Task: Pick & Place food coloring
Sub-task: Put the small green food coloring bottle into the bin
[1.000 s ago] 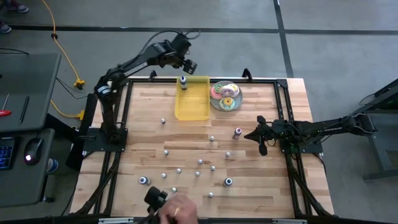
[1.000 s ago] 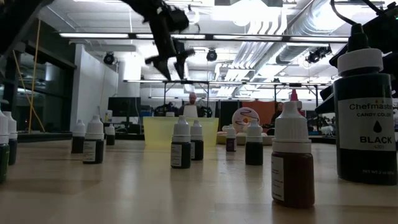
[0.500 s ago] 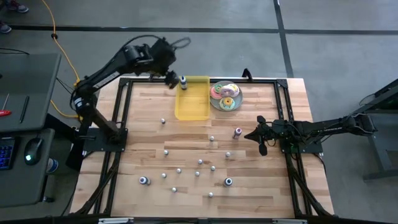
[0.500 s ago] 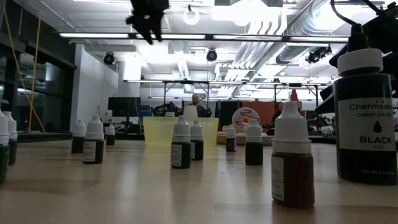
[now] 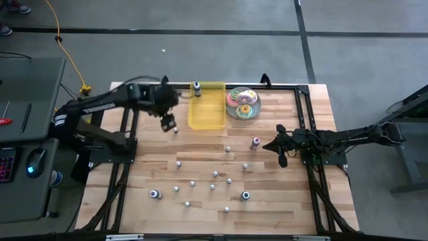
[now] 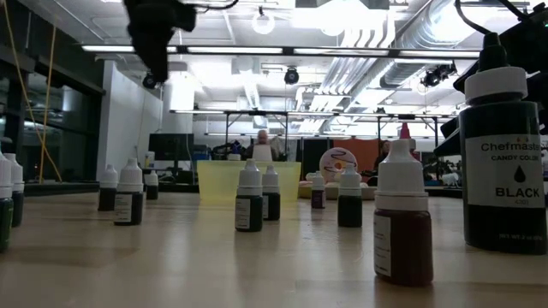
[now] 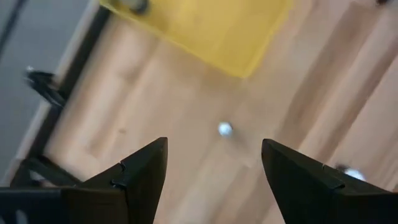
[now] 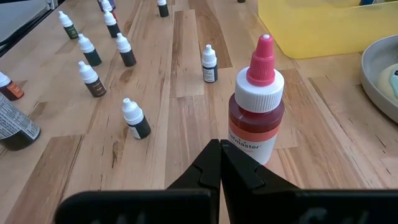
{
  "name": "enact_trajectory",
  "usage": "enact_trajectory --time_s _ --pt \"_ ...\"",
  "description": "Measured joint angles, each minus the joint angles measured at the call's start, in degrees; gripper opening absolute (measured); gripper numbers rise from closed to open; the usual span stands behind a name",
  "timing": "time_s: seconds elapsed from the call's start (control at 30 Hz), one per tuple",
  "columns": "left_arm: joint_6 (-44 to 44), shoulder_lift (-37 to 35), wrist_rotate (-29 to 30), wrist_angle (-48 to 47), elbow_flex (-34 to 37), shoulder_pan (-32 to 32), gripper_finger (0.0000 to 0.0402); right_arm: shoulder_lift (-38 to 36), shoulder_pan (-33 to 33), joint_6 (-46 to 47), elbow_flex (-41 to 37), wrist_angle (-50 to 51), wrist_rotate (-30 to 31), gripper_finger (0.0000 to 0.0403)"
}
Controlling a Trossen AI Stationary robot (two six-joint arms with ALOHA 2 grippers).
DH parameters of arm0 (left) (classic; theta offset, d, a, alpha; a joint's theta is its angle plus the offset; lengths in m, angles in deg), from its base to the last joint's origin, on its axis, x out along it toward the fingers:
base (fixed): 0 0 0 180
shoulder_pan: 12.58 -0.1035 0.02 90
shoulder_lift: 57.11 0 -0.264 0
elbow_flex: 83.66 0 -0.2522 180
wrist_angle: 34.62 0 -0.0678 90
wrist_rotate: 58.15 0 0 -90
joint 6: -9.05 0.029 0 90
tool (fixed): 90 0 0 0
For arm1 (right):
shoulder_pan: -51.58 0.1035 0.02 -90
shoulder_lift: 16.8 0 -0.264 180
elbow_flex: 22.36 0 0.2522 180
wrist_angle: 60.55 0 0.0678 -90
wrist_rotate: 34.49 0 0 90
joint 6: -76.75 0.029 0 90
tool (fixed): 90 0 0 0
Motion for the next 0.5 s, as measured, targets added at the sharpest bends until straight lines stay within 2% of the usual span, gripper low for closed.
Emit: enact_trajectory --time_s 0.1,0.23,0.5 --pt "-2.88 -1.71 -0.77 3.61 7.57 1.34 0.0255 0.0 0.0 0.0 -0.02 -0.02 0.02 0.0" --pt "-3.37 -2.4 -2.46 7.19 14.12 1.61 0.0255 0.02 0.0 0.0 0.0 -0.02 0.02 0.0" --pt "-3.12 1.0 -3.12 11.63 18.69 1.57 0.0255 0.02 -0.02 0.0 0.0 -0.02 0.01 0.0"
